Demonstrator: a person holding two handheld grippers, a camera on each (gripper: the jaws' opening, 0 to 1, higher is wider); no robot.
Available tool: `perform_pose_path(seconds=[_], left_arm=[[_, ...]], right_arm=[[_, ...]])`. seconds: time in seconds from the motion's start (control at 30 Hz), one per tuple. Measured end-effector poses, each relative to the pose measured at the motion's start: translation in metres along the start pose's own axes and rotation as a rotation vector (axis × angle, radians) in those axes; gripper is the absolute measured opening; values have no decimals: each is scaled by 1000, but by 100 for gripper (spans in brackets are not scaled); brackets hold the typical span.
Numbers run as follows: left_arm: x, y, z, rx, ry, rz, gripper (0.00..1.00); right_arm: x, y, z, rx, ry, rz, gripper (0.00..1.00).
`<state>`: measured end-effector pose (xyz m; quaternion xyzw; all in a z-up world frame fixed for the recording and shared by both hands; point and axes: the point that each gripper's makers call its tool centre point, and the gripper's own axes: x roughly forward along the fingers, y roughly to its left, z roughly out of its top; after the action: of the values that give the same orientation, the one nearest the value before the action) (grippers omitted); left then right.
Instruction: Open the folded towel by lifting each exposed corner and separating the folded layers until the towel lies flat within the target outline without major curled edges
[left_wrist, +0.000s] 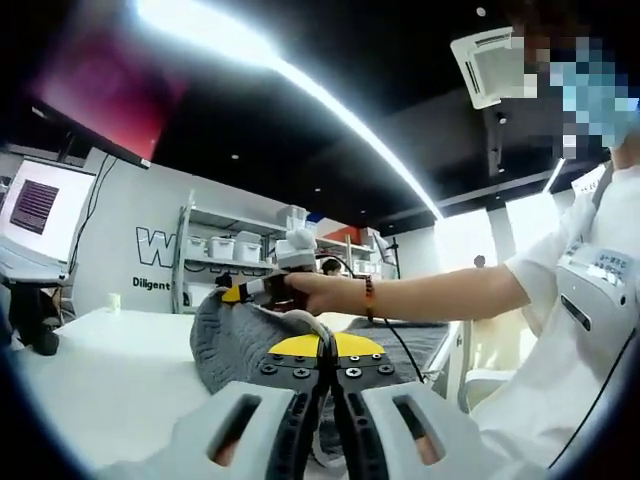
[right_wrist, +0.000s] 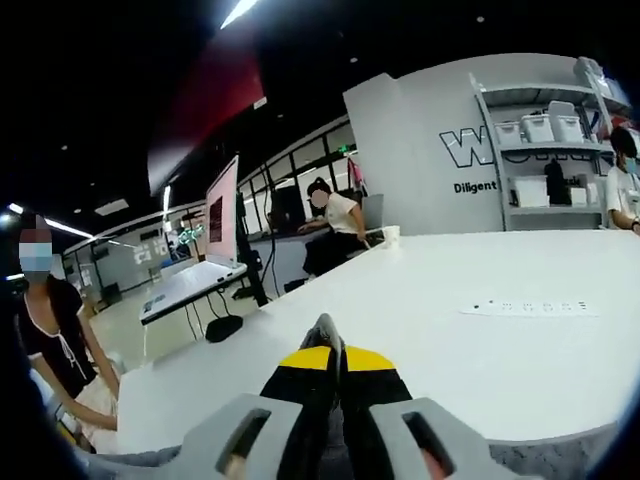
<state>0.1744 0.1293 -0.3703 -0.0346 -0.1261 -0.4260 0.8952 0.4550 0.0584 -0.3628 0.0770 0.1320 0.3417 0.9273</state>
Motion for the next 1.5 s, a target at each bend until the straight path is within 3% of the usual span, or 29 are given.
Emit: perform_pose_path(seconds=[0.53,0.9,1.5], left_arm=[[-6,5,-8,57,42,22,0],[-12,10,-18,75,76,29,1],[-20,18,-29,51,102,25,1]], right_arm=[[18,-3,-4,31,17,14,0],[24,-3,-14,101,28,36,0],[35,-10,-32,125,79,39,0]])
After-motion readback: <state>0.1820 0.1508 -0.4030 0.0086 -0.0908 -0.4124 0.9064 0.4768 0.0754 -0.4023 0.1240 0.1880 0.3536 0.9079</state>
